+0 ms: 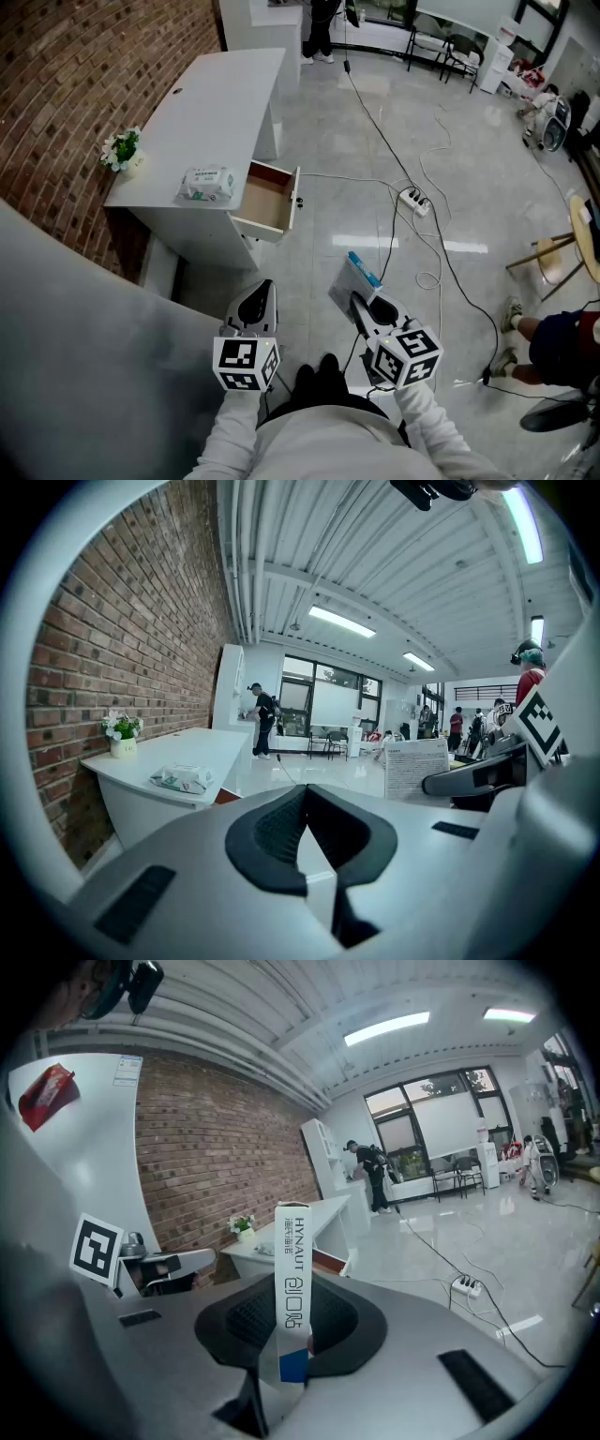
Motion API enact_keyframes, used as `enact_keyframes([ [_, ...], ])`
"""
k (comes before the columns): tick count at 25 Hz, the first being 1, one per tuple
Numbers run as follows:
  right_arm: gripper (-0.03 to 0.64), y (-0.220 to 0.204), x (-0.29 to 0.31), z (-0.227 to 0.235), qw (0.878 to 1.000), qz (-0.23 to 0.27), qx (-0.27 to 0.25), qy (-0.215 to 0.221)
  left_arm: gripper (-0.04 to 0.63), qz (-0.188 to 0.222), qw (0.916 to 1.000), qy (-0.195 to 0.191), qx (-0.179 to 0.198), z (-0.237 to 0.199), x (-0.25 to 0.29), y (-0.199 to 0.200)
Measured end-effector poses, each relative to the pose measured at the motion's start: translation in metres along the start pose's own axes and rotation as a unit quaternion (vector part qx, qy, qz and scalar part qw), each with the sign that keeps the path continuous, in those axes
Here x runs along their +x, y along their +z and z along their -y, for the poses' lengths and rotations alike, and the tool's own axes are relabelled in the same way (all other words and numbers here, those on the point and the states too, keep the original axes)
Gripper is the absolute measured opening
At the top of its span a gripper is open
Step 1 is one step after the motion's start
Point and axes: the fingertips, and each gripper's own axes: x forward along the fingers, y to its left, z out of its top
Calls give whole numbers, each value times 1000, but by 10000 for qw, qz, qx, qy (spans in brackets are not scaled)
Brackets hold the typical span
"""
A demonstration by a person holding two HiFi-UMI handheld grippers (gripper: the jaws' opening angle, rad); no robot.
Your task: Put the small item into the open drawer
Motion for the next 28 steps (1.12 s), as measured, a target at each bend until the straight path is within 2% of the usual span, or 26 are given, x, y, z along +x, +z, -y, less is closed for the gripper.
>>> enact_keyframes([
  [14, 94, 2, -5, 14, 10000, -25, -39, 68, 17, -52, 9999, 120, -1, 12, 7, -2],
  [23, 95, 2, 5, 28, 9994, -171, 0, 291, 17, -128, 9996, 247, -42, 20, 22, -4],
  [28, 95, 10, 11, 40, 9990, -163, -25, 406, 17, -34, 9994, 331, -56, 30, 30, 1],
])
